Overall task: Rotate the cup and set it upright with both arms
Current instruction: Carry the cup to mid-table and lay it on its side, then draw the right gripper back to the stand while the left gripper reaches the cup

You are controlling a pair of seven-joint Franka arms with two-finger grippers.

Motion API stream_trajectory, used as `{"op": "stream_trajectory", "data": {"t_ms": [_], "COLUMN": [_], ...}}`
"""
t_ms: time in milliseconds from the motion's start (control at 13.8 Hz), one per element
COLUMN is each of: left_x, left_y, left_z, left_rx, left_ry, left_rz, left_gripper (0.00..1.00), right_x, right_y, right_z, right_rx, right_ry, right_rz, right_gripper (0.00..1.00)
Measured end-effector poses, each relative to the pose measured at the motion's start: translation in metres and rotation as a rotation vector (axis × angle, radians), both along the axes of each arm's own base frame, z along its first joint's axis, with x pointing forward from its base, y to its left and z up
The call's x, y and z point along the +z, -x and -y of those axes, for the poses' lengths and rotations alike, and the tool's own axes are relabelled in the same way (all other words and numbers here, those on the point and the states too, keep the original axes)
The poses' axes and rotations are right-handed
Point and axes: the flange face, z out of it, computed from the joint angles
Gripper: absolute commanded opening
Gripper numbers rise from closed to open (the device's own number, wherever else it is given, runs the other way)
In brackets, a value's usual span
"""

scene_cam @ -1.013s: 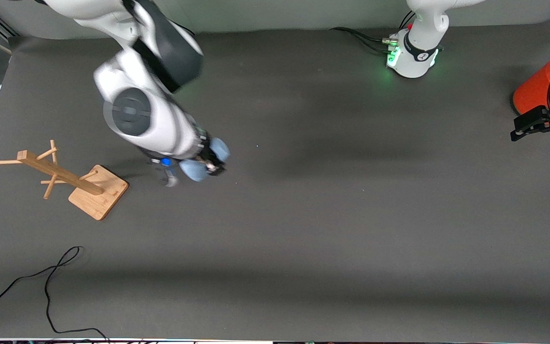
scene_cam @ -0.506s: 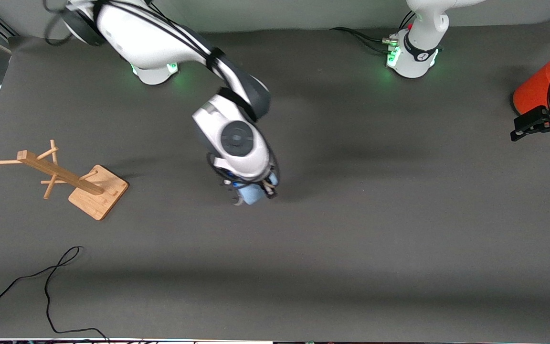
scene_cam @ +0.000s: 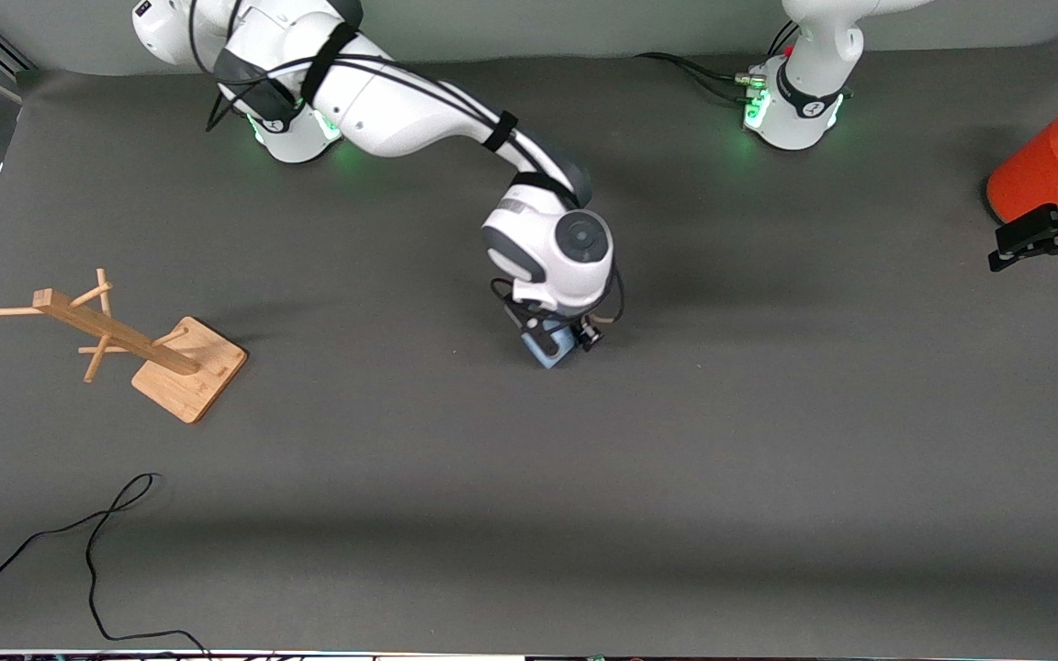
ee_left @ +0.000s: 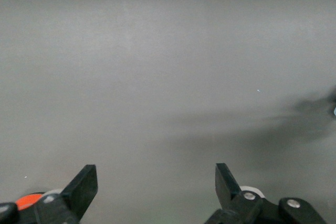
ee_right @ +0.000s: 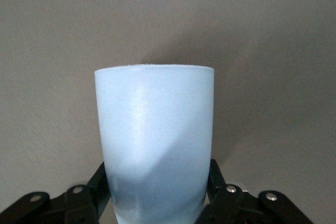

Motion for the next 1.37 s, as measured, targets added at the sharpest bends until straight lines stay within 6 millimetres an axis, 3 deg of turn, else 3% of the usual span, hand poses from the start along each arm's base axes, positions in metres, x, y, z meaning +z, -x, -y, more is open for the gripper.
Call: {"op": "stream_trajectory", "data": {"t_ms": [72,289,434,579,796,940,1157,1374], "left_x": [0.0,-0.001,-0.002,-0.01,-0.022,-0.023,-0.023,-0.023], "left_y": [0.0,0.0,-0.001,-0.004,-0.01,-0.01,-0.01,-0.01], "left_z": [-0.001,-0.003,-0.003,-0.002,-0.002,-0.003,-0.001,0.007], "left_rx": [0.002,0.004,0.006,0.001,-0.004,-0.004,-0.007,-0.017], "left_ry": [-0.004,-0.005,-0.006,-0.009,-0.019,-0.021,-0.021,-0.018], "left_rz": [0.0,-0.002,-0.003,-0.019,-0.039,-0.037,-0.044,-0.045], "left_gripper": [1.0,1.0,1.0,1.0,1.0,1.0,1.0,1.0], "right_x": [-0.001,0.002,0.017,0.051,0.123,0.176,0.246,0.3], "right_y": [0.002,-0.008,-0.019,-0.032,-0.054,-0.078,-0.111,-0.115], "right_z": [-0.001,0.003,0.008,0.02,0.055,0.101,0.199,0.302], "right_rx": [0.006,0.005,-0.011,-0.025,-0.008,0.033,0.127,0.246], "right_ry": [0.004,0.01,0.011,0.036,0.055,0.029,-0.02,-0.04], "right_rz": [0.003,0.024,0.034,0.035,-0.004,-0.073,-0.142,-0.171], "right_gripper": [1.0,1.0,1.0,1.0,1.0,1.0,1.0,1.0]}}
